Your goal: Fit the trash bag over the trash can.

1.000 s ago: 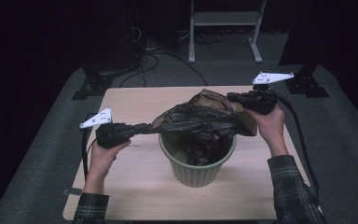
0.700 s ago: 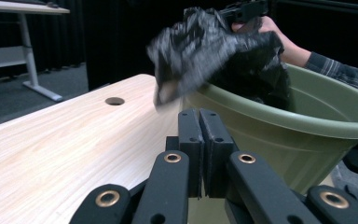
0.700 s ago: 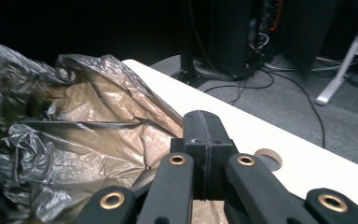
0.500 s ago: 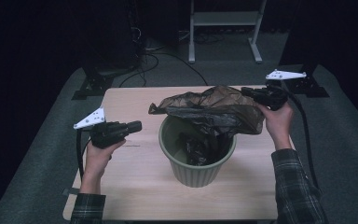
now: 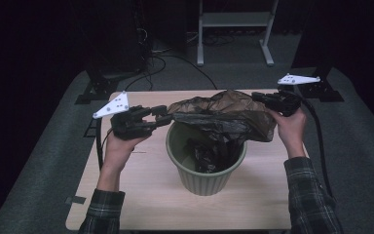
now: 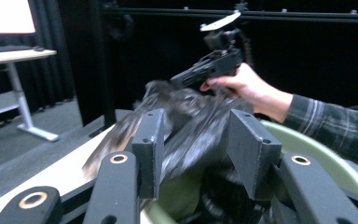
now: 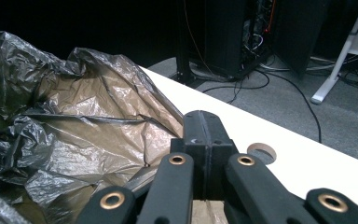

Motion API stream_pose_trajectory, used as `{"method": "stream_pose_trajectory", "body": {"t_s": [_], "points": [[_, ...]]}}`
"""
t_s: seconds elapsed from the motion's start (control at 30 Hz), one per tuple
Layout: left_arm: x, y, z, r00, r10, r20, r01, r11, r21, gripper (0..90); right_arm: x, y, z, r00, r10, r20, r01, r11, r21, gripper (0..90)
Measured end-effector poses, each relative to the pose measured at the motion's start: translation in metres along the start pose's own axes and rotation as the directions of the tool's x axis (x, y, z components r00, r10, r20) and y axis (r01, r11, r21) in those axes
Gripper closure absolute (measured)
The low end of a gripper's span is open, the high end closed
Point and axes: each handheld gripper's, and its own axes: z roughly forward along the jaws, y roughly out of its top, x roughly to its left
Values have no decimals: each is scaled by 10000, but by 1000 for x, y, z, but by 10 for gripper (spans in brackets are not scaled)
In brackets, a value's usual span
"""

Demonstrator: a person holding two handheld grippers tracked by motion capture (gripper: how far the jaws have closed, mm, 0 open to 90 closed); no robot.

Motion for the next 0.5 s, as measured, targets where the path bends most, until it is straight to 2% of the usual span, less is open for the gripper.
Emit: {"method": "stream_pose_trajectory", "body": {"t_s": [0.13, 0.2, 0.4, 0.5], "points": [[-6, 13, 35, 9984, 371, 417, -391, 9980, 497, 553, 0, 1, -1, 10000, -9, -20, 9, 10000, -14, 900], [-7, 16, 46, 9976, 486, 501, -520, 9962, 699, 552, 0, 1, -1, 10000, 16, -45, -16, 10000, -49, 900], [-5, 16, 76, 9952, 286, 935, -393, 9925, 1157, 547, 0, 1, 0, 9999, 30, -124, -30, 10000, -2, 900], [-5, 13, 86, 9950, 328, 938, -474, 9863, 1578, 548, 0, 1, -1, 9999, 16, -114, -16, 10000, 18, 900]]}}
